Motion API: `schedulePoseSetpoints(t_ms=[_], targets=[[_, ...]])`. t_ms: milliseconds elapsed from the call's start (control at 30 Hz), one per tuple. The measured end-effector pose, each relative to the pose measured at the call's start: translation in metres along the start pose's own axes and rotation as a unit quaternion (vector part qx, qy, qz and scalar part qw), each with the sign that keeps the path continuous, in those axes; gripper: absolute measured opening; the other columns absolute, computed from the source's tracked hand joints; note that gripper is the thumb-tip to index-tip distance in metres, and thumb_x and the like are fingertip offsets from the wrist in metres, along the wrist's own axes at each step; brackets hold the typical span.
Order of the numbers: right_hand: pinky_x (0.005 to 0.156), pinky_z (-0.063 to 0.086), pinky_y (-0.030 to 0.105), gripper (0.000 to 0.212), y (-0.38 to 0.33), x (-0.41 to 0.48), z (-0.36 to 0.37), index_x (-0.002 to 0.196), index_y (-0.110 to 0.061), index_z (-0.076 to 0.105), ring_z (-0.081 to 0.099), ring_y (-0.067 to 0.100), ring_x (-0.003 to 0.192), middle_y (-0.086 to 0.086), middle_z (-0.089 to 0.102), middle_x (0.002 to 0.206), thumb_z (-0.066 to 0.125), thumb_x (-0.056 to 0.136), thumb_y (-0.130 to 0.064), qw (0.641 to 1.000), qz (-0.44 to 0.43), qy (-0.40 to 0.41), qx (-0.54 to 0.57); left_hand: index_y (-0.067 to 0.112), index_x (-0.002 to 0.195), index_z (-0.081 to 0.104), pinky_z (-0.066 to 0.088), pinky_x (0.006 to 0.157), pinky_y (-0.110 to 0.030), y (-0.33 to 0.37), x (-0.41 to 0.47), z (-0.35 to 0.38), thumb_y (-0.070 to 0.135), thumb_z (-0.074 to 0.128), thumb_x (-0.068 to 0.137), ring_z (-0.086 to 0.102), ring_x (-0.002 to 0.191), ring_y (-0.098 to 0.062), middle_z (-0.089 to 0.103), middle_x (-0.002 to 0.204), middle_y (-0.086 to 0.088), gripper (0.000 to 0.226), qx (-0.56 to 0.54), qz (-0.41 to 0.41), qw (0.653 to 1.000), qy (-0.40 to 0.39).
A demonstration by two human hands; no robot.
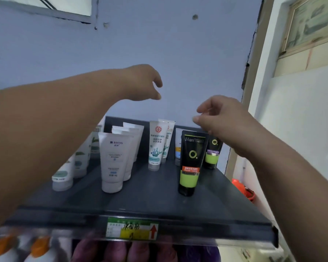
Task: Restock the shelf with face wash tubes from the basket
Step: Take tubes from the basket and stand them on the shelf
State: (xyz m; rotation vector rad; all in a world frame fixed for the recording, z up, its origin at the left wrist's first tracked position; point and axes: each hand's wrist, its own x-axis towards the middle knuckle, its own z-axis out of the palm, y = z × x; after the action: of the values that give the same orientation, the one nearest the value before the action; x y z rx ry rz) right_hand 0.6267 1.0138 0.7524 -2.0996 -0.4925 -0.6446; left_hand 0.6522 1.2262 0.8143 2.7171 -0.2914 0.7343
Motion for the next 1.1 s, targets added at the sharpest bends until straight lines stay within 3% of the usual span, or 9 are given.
schedulePoseSetpoints(t_ms=[133, 200, 300, 467, 600, 767, 900, 1000, 1100], targets=[[0.060, 0.046, 0.018, 0.016, -0.024, -0.003, 0.036, 0.104, -0.021, 0.064, 0.061, 0.007, 0.076, -0.004, 0.066, 0.094, 0.067, 0.088, -0.023, 0.996, -0.063, -0.055, -0.031, 0.022, 0.127, 0.057, 0.043, 0.083, -0.030, -0.005, -0.038, -0.017, 0.030, 0.064, 0.089, 0.057, 0.099, -0.021, 0.057, 0.125, -0.001, 0.040, -0.048, -0.033, 0.998, 0.039], [0.060, 0.047, 0.018, 0.020, -0.032, -0.003, 0.055, 0.109, -0.022, 0.063, 0.063, 0.009, 0.083, -0.005, 0.066, 0.102, 0.066, 0.089, -0.026, 0.992, -0.073, -0.091, -0.040, 0.020, 0.128, 0.057, 0.043, 0.087, -0.029, -0.013, -0.057, -0.020, 0.027, 0.061, 0.090, 0.056, 0.105, -0.021, 0.056, 0.129, -0.001, 0.039, -0.071, -0.055, 0.994, 0.061], [0.074, 0.045, 0.022, 0.028, -0.037, -0.001, 0.080, 0.116, -0.023, 0.062, 0.060, 0.011, 0.096, -0.006, 0.063, 0.111, 0.065, 0.089, -0.030, 0.985, -0.081, -0.130, -0.079, 0.017, 0.134, 0.053, 0.039, 0.091, -0.027, -0.025, -0.080, -0.018, 0.021, 0.054, 0.094, 0.051, 0.118, -0.022, 0.051, 0.137, -0.002, 0.039, -0.132, -0.098, 0.982, 0.093], [0.079, 0.042, 0.024, 0.031, -0.044, 0.004, 0.107, 0.119, -0.023, 0.061, 0.057, 0.012, 0.099, -0.005, 0.061, 0.115, 0.065, 0.089, -0.029, 0.980, -0.077, -0.150, -0.102, 0.021, 0.138, 0.046, 0.042, 0.072, -0.025, -0.047, -0.106, -0.014, 0.019, 0.047, 0.096, 0.055, 0.098, -0.018, 0.052, 0.132, 0.001, 0.041, -0.200, -0.142, 0.963, 0.111], [0.083, 0.045, 0.025, 0.028, -0.068, 0.008, 0.128, 0.117, -0.021, 0.063, 0.058, 0.012, 0.101, -0.006, 0.063, 0.112, 0.065, 0.090, -0.029, 0.979, -0.102, -0.146, -0.096, 0.019, 0.136, 0.048, 0.043, 0.080, -0.028, -0.071, -0.113, -0.033, 0.020, 0.050, 0.096, 0.055, 0.104, -0.018, 0.054, 0.131, 0.000, 0.040, -0.173, -0.144, 0.968, 0.111], [0.084, 0.046, 0.026, 0.032, -0.100, 0.020, 0.159, 0.117, -0.021, 0.063, 0.058, 0.011, 0.101, -0.006, 0.063, 0.114, 0.066, 0.089, -0.035, 0.975, -0.113, -0.177, -0.069, 0.020, 0.133, 0.052, 0.046, 0.094, -0.034, -0.107, -0.112, -0.051, 0.017, 0.052, 0.094, 0.056, 0.114, -0.022, 0.055, 0.133, -0.002, 0.039, -0.059, -0.165, 0.982, 0.074], [0.090, 0.047, 0.030, 0.039, -0.117, 0.028, 0.180, 0.122, -0.018, 0.061, 0.058, 0.014, 0.104, -0.003, 0.062, 0.116, 0.068, 0.087, -0.035, 0.972, -0.102, -0.199, -0.067, 0.018, 0.131, 0.054, 0.046, 0.095, -0.033, -0.125, -0.111, -0.050, 0.009, 0.050, 0.092, 0.056, 0.114, -0.022, 0.057, 0.131, -0.004, 0.040, 0.009, -0.178, 0.984, -0.004], [0.091, 0.048, 0.030, 0.046, -0.122, 0.031, 0.194, 0.127, -0.018, 0.059, 0.059, 0.015, 0.105, -0.001, 0.063, 0.117, 0.069, 0.086, -0.037, 0.966, -0.100, -0.220, -0.092, 0.016, 0.132, 0.053, 0.047, 0.095, -0.032, -0.131, -0.110, -0.049, 0.007, 0.048, 0.093, 0.056, 0.114, -0.022, 0.056, 0.131, -0.004, 0.041, 0.019, -0.162, 0.986, -0.016], [0.082, 0.048, 0.029, 0.030, -0.126, 0.032, 0.206, 0.111, -0.018, 0.065, 0.060, 0.016, 0.096, -0.002, 0.064, 0.105, 0.069, 0.086, -0.033, 0.959, -0.107, -0.225, -0.132, 0.017, 0.135, 0.051, 0.044, 0.092, -0.029, -0.137, -0.111, -0.056, 0.007, 0.047, 0.094, 0.054, 0.118, -0.021, 0.053, 0.136, -0.002, 0.043, 0.035, -0.149, 0.988, -0.004]])
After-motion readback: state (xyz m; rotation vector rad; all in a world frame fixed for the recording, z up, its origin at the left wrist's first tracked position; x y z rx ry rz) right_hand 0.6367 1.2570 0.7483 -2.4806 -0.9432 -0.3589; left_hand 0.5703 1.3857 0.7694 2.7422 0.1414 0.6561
